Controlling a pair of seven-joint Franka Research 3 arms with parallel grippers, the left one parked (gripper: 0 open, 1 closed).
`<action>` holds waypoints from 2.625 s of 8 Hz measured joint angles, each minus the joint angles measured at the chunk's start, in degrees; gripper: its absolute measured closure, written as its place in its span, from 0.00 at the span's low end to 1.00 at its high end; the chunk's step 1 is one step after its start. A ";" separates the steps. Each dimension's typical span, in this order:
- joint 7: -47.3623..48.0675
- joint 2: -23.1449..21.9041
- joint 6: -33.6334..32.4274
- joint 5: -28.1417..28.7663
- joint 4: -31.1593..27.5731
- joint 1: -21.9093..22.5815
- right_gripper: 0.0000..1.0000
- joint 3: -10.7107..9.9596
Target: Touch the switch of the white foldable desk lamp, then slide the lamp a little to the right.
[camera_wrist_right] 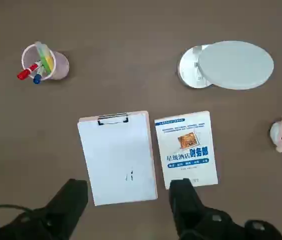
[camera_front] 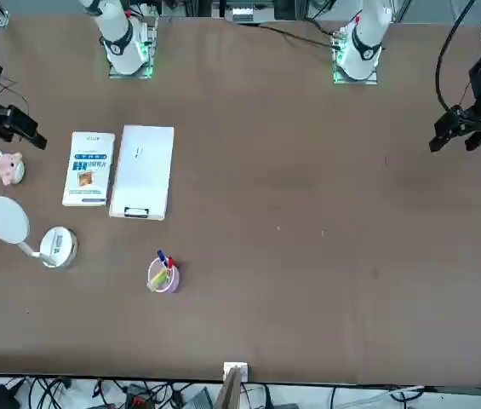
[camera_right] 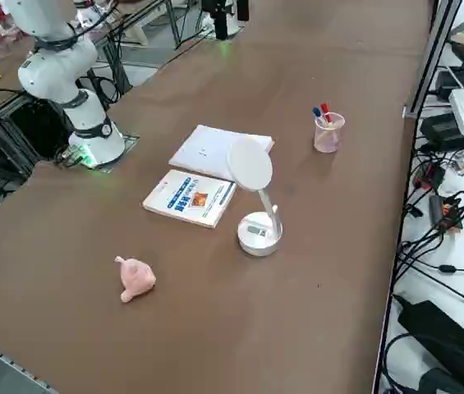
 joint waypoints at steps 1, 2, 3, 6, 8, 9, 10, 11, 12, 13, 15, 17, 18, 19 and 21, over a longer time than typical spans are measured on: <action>-0.17 0.00 -0.03 0.00 -0.04 0.02 0.00 0.00; -0.31 0.05 -0.04 -0.01 -0.23 0.06 0.00 0.00; -0.54 0.26 -0.05 -0.22 -0.56 0.12 0.00 0.00; -3.26 2.90 -0.07 -2.75 -1.23 0.74 0.00 0.26; -3.74 6.80 0.55 -6.50 -1.80 2.91 0.00 0.47; -4.31 9.47 2.38 -8.79 -2.08 4.20 0.00 0.56; -6.17 12.50 4.83 -11.93 -2.25 5.42 0.00 0.62; -9.26 15.67 7.36 -14.58 -2.31 6.07 0.00 0.63; -12.58 18.37 9.77 -16.73 -2.29 6.14 0.00 0.61; -15.82 20.39 11.46 -19.10 -2.21 6.11 0.00 0.51; -21.57 23.21 13.66 -24.01 -2.14 6.11 0.00 0.43; -27.67 26.10 14.53 -30.93 -1.98 6.33 0.00 0.51; -31.36 27.85 15.20 -35.03 -1.48 6.82 0.00 0.55; -35.52 29.76 15.88 -38.08 -0.55 7.36 0.00 0.58; -42.97 32.82 16.25 -41.45 1.33 7.73 0.00 0.57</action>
